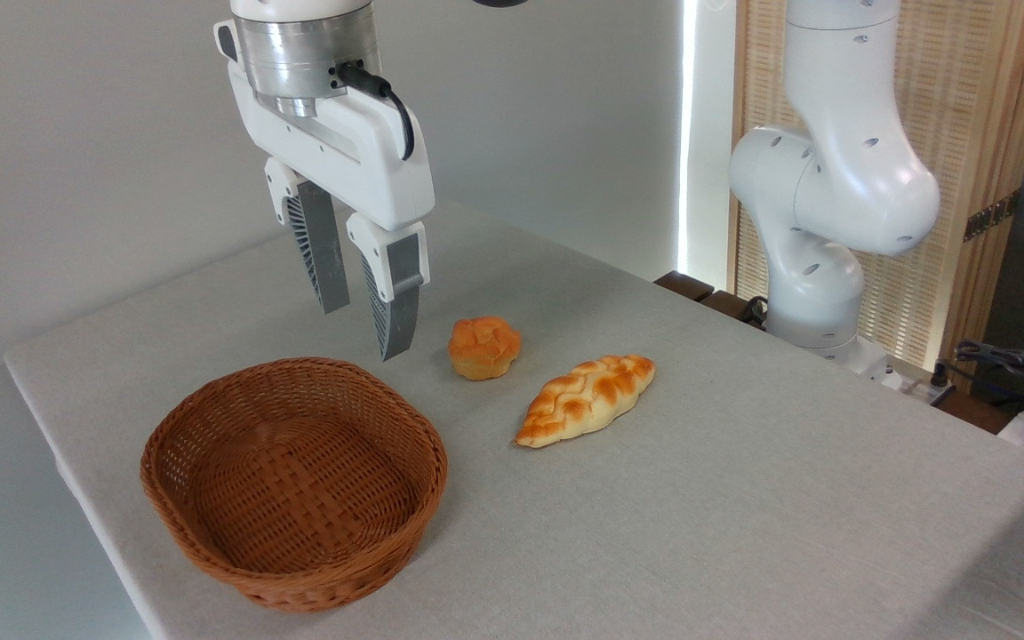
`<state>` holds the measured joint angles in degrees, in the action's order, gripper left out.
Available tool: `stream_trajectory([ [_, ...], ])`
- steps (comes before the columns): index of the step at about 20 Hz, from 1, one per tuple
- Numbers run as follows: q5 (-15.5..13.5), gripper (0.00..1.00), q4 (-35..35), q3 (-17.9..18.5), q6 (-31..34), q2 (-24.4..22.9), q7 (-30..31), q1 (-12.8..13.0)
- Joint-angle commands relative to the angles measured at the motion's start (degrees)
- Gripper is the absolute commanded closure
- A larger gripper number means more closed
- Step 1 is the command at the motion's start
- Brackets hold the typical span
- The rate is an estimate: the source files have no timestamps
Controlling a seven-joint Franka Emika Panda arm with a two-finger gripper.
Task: Put bread into the basket
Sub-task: 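Move the open gripper toward the small round orange bun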
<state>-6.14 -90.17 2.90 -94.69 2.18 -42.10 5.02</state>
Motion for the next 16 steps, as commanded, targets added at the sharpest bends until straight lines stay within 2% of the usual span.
stream_trajectory([
  [1,-0.2,0.00,-1.0,0.5,1.8,-0.6,-0.5,0.8],
  [8,-0.2,0.00,-1.8,0.4,1.8,-1.0,-0.5,0.8],
  [12,-0.4,0.00,-9.7,-0.3,-0.5,-6.0,-2.8,0.8],
  [15,-0.9,0.00,-19.9,-1.8,-5.2,-13.1,-3.2,1.0],
  [16,-1.2,0.00,-23.3,-1.8,-6.5,-15.8,-3.2,2.0],
])
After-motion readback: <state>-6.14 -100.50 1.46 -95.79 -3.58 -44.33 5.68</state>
